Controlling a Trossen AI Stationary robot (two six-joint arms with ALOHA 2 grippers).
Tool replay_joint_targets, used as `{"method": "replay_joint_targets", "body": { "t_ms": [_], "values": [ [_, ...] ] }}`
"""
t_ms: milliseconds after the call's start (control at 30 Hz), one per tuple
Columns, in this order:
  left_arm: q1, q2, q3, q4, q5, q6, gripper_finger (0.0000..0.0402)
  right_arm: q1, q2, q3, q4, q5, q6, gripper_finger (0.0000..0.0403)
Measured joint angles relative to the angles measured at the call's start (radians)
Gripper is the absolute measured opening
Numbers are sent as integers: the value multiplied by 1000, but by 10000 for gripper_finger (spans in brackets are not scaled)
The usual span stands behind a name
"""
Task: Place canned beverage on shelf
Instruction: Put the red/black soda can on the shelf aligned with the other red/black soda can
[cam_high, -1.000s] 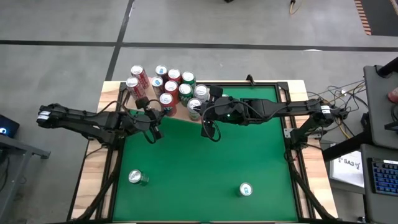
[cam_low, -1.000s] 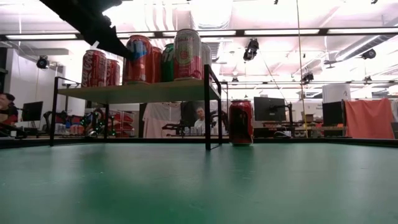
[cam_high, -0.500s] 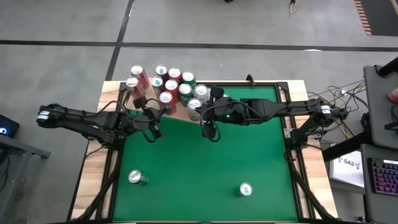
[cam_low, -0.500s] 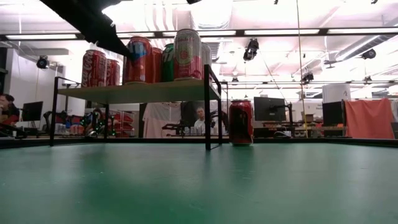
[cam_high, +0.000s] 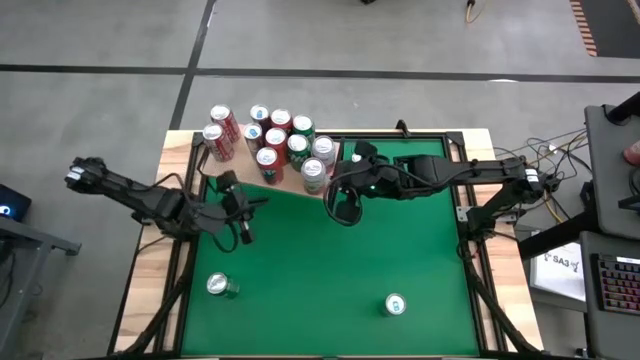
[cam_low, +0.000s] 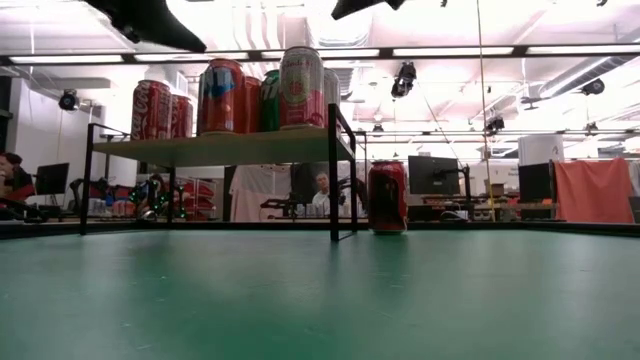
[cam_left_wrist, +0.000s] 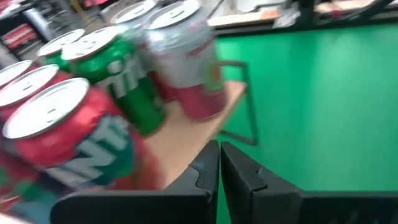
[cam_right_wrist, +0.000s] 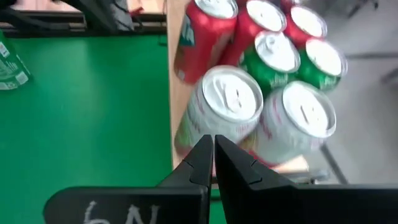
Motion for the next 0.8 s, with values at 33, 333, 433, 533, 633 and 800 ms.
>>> {"method": "replay_joint_targets", "body": {
  "t_ms": [33,333,433,533,633,800],
  "values": [
    [-20,0,0,8,0,-6,0,0,-2,0,-19,0,22,9],
    [-164,15,0,112,-70,-15,0,-14,-4,0,-195,0,150,9],
    [-185,12,26,112,-109,-14,0,-51,-13,0,-254,5,188,9],
    [-190,8,84,93,-134,8,0,-100,-33,0,-327,8,217,9],
    [-190,8,156,42,-162,25,0,-155,-45,0,-385,8,235,9],
    [-190,9,251,-32,-270,31,0,-239,-58,-32,-382,2,201,9]
  ]
}}
